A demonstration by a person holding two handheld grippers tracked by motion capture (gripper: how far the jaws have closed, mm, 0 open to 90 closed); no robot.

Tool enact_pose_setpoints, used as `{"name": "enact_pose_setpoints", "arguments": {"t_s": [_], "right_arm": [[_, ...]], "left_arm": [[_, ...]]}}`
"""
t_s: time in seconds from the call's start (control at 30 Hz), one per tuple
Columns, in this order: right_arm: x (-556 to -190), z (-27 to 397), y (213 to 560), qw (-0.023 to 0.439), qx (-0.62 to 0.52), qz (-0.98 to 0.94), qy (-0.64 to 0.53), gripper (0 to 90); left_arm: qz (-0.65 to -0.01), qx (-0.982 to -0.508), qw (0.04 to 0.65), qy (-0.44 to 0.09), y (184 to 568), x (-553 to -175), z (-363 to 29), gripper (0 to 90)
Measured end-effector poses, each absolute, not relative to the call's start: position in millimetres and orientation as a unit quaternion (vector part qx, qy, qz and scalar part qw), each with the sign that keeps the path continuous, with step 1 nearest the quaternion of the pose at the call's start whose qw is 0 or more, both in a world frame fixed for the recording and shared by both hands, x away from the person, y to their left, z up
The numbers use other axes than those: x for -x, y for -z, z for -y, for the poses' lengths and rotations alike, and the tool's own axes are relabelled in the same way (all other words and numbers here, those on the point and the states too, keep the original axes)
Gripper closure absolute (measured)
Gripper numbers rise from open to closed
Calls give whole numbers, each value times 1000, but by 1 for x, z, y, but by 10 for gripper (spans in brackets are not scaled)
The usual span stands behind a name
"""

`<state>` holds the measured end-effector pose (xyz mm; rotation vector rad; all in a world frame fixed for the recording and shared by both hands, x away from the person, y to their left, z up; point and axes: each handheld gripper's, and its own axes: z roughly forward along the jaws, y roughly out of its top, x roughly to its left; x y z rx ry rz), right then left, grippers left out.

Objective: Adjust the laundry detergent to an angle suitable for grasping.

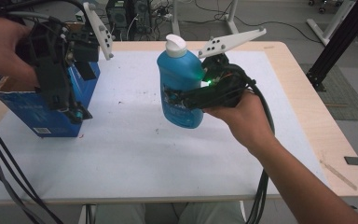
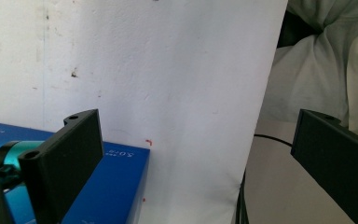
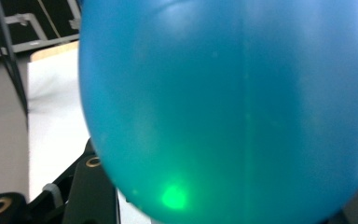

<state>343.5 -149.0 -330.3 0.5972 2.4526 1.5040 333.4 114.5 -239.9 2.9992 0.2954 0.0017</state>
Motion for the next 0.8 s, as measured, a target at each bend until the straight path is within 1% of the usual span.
{"name": "enact_pose_setpoints", "arguments": {"t_s": [0.13, 0.63, 0.7, 0.8], "right_arm": [[-353, 161, 330, 75, -180, -830, -523, 434], [-370, 174, 325, 38, -102, -840, -532, 434], [-373, 176, 325, 27, -89, -841, -533, 434], [-375, 176, 325, 25, -83, -843, -530, 435]], "left_arm": [[-100, -993, 64, 0, 241, -334, -114, 23], [-101, -993, 62, 3, 244, -338, -109, 23], [-100, -993, 61, 3, 244, -338, -109, 23], [-102, -993, 60, 5, 244, -338, -109, 23]]}}
